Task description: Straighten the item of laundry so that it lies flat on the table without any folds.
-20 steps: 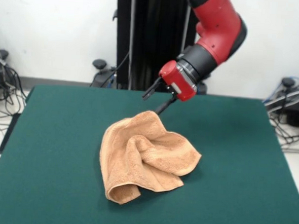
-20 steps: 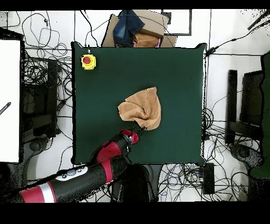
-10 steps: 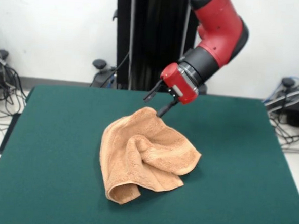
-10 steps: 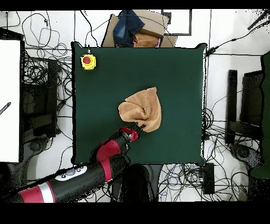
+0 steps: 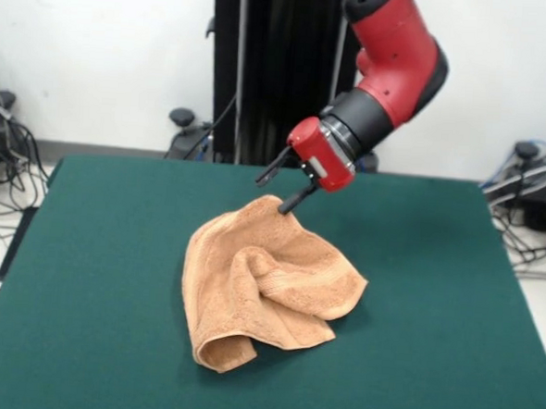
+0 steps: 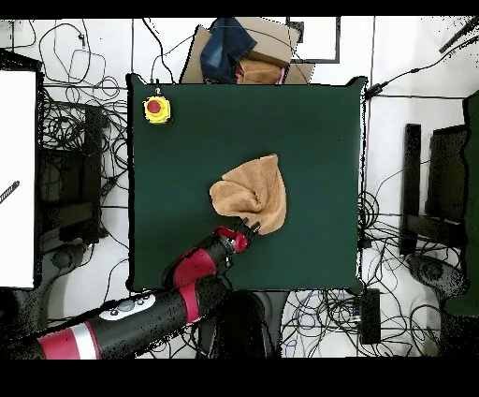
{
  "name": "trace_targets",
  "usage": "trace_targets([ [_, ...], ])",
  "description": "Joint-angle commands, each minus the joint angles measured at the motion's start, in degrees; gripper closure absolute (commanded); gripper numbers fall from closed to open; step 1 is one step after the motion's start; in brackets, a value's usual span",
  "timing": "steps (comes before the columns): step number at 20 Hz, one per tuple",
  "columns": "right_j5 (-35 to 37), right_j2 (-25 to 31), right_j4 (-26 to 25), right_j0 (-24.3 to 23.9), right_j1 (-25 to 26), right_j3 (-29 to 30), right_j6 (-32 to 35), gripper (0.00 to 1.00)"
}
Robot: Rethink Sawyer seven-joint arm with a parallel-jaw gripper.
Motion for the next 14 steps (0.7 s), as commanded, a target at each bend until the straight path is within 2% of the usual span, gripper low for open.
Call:
trace_targets([
  [1, 4.5, 5.0, 2.5, -0.6, 1.2, -7.4, 6.5, 0.0],
  [14, 5.8, 6.6, 2.9, 0.7, -0.8, -6.1, 8.0, 0.0],
])
